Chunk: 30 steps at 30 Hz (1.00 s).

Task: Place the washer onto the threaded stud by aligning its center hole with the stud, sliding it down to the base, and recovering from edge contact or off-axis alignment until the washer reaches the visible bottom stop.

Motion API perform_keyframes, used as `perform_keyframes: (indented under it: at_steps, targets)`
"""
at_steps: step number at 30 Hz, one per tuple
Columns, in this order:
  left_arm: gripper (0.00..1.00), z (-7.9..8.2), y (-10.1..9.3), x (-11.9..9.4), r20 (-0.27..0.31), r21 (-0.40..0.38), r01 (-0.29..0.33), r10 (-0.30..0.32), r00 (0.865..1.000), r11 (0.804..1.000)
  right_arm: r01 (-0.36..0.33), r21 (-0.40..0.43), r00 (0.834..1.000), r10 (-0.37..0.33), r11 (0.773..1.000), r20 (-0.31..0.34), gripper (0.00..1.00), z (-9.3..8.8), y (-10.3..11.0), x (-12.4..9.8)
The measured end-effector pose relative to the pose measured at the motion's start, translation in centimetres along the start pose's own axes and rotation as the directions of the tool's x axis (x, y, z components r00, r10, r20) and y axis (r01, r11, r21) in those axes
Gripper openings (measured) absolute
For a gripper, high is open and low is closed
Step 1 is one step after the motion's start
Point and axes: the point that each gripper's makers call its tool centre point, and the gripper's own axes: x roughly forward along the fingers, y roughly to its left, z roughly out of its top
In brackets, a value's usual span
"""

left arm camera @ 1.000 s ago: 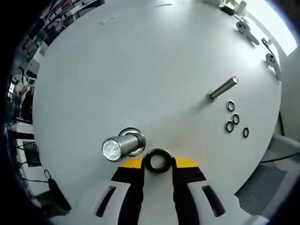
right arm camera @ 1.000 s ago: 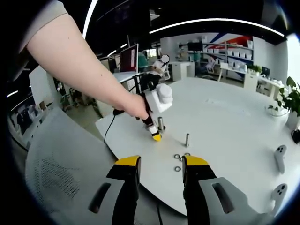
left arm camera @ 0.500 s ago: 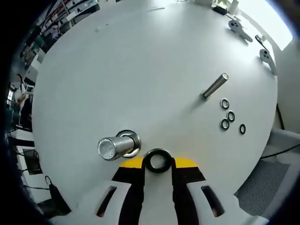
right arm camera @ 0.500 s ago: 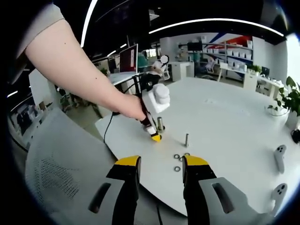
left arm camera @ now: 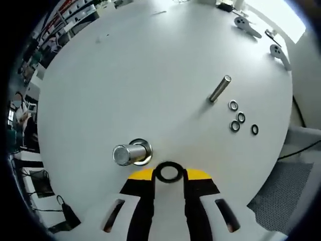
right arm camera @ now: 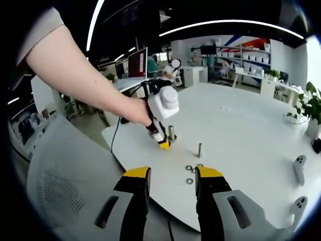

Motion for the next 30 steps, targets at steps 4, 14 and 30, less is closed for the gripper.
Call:
perform_keyframes:
  at_steps: [4, 14, 30]
  targets:
    - [0.19, 0.6, 0.1, -1.4, 0.025, 0.05, 0.002, -0.003, 1.0, 0.999, -0.003, -0.001, 1.0, 0.003, 1.0, 0.001, 0.37, 0.0, 0.1, 0.0]
    - [0.19, 2.3, 1.4, -4.6, 0.076, 0.141, -0.031, 0.02, 0.997, 0.99, -0.01, -0.001, 1.0, 0.01, 1.0, 0.001, 0.37, 0.0, 0.2, 0.1]
    - [0.19, 3.1, 3.7, -3.4, 0.029, 0.173, -0.069, 0.065, 0.997, 0.983, -0.005, 0.003, 1.0, 0.005, 1.0, 0.004, 0.37, 0.0, 0.1, 0.0]
